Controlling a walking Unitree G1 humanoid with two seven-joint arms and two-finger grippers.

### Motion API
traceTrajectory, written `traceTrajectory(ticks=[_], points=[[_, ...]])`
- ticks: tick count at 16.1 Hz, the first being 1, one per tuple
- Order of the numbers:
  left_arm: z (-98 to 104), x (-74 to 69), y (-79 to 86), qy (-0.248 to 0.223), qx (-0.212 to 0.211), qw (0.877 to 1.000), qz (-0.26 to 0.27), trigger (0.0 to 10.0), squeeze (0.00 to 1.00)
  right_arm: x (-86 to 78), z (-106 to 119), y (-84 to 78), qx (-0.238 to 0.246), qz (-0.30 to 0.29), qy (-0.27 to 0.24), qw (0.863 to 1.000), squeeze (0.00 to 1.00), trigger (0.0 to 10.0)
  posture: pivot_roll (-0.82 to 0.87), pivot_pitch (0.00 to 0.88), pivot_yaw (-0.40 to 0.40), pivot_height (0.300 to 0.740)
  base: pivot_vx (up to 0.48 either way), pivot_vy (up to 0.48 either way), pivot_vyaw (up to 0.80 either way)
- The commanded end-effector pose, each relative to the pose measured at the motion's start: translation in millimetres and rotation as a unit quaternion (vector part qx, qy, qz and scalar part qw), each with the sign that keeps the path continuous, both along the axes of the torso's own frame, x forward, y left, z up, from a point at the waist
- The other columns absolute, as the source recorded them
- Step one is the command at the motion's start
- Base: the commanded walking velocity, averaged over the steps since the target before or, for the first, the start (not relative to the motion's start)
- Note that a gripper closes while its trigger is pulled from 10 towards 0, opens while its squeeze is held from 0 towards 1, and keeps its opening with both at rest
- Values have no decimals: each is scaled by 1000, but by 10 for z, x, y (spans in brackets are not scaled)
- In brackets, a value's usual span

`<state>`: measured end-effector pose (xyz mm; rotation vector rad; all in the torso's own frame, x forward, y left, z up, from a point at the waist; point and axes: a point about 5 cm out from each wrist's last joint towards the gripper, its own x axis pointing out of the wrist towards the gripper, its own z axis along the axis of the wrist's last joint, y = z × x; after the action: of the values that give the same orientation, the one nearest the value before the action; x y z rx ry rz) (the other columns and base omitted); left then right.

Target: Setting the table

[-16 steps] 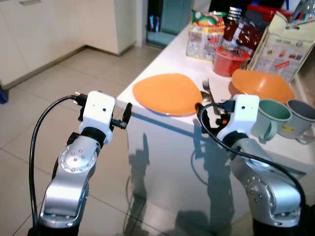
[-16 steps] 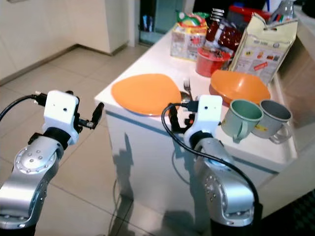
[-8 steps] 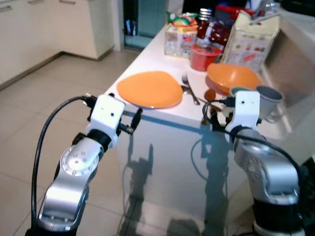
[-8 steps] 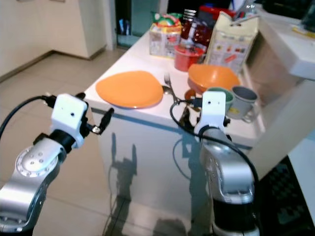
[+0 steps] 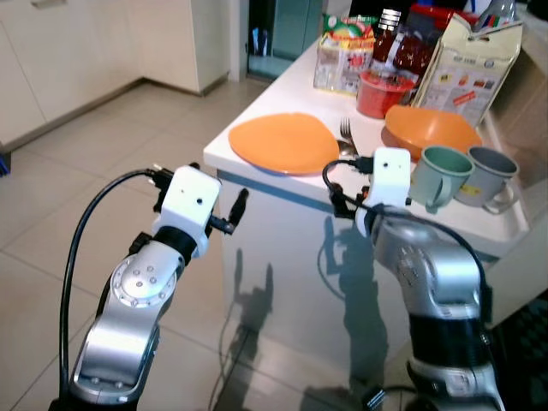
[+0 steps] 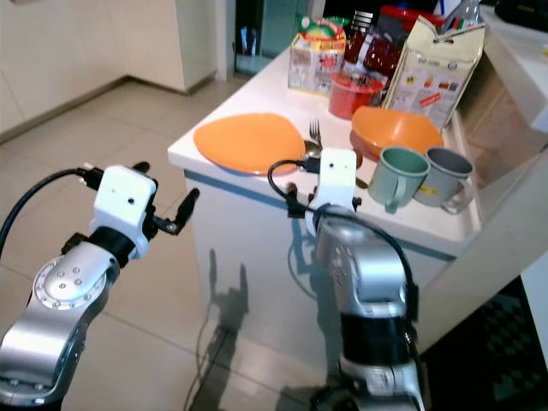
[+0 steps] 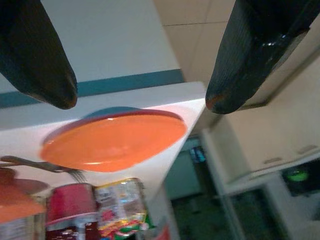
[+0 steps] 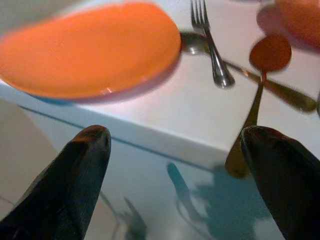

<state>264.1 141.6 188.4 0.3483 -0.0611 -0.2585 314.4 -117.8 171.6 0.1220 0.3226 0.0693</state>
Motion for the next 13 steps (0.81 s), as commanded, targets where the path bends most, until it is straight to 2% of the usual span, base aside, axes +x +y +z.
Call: traceTrajectory(ticks=[1, 3, 6, 7, 13], points=[[17, 30, 38, -13, 2, 1000, 25, 10000, 0, -40, 115, -22, 8, 18, -51, 999, 0, 10000, 23, 0, -90, 740, 0, 0, 0], [39, 111, 86, -24, -20, 997, 68, 10000, 0, -214, 117, -84, 27, 27, -83, 996, 0, 10000, 13, 0, -79, 740, 0, 0, 0], [62, 209, 24, -29, -24, 997, 62, 10000, 0, -446, -46, -184, 25, 31, -92, 995, 0, 10000, 0, 0, -48, 740, 0, 82, 0], [68, 221, 16, -31, -26, 997, 62, 10000, 0, -454, -59, -192, 24, 30, -93, 995, 0, 10000, 1, 0, -44, 740, 0, 266, 0], [15, 244, 1, -29, -24, 998, 58, 10000, 0, -428, 49, -266, 44, -9, -137, 990, 0, 10000, 9, 0, -38, 740, 0, 395, -648]])
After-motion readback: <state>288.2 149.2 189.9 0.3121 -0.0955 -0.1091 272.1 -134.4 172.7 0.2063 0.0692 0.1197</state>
